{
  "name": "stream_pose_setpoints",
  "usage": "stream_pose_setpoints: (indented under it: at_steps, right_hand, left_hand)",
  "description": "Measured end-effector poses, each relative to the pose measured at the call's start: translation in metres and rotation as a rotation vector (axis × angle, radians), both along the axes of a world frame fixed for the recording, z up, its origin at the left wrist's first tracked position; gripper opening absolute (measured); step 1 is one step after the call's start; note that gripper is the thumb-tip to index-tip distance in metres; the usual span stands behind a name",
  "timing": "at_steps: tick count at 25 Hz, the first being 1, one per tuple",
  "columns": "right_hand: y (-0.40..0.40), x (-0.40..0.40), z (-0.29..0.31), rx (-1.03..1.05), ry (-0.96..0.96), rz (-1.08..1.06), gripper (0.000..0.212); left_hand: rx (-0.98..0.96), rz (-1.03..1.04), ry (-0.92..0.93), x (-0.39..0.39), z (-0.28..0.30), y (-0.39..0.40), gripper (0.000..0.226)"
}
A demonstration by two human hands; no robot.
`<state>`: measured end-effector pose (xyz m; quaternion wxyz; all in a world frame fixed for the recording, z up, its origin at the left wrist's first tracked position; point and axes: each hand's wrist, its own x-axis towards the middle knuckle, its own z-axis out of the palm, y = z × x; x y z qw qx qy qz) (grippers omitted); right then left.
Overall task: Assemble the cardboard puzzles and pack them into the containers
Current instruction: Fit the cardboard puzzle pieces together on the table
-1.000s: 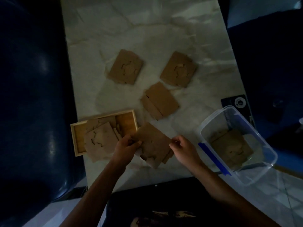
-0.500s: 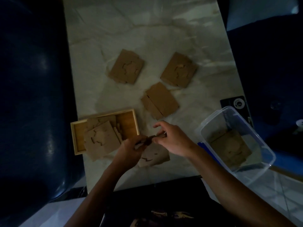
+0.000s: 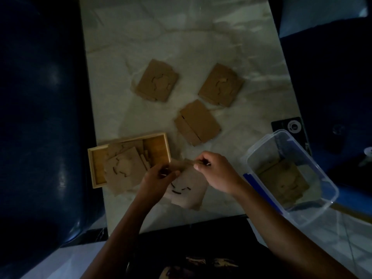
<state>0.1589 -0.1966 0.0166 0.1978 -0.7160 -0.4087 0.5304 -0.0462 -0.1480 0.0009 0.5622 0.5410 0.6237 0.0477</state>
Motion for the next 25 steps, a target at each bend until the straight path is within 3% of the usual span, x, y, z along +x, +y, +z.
stream_pose_setpoints:
  at_steps: [8, 12, 17, 21, 25]
  right_hand:
    - [-0.011, 0.007, -0.007, -0.065, 0.071, -0.255, 0.005]
    - [-0.022, 0.011, -0.017, -0.076, 0.043, -0.45, 0.008]
    - [-0.042, 0.013, -0.028, -0.119, 0.02, -0.327, 0.031]
    - [-0.052, 0.016, -0.03, -0.087, -0.054, -0.253, 0.007]
    - [-0.062, 0.023, -0.035, -0.11, -0.124, -0.218, 0.005]
  left_hand:
    - [-0.234, 0.296, -0.115, -0.01, -0.006, -0.005, 0.033]
    - [-0.364, 0.398, -0.159, -0.006, -0.007, -0.007, 0.028]
    - [-0.332, 0.425, -0.181, -0.003, -0.009, -0.015, 0.015]
    - [-0.259, 0.387, -0.15, -0.001, -0.017, -0.022, 0.008]
    - [-0.176, 0.331, -0.095, 0.008, -0.025, -0.037, 0.01]
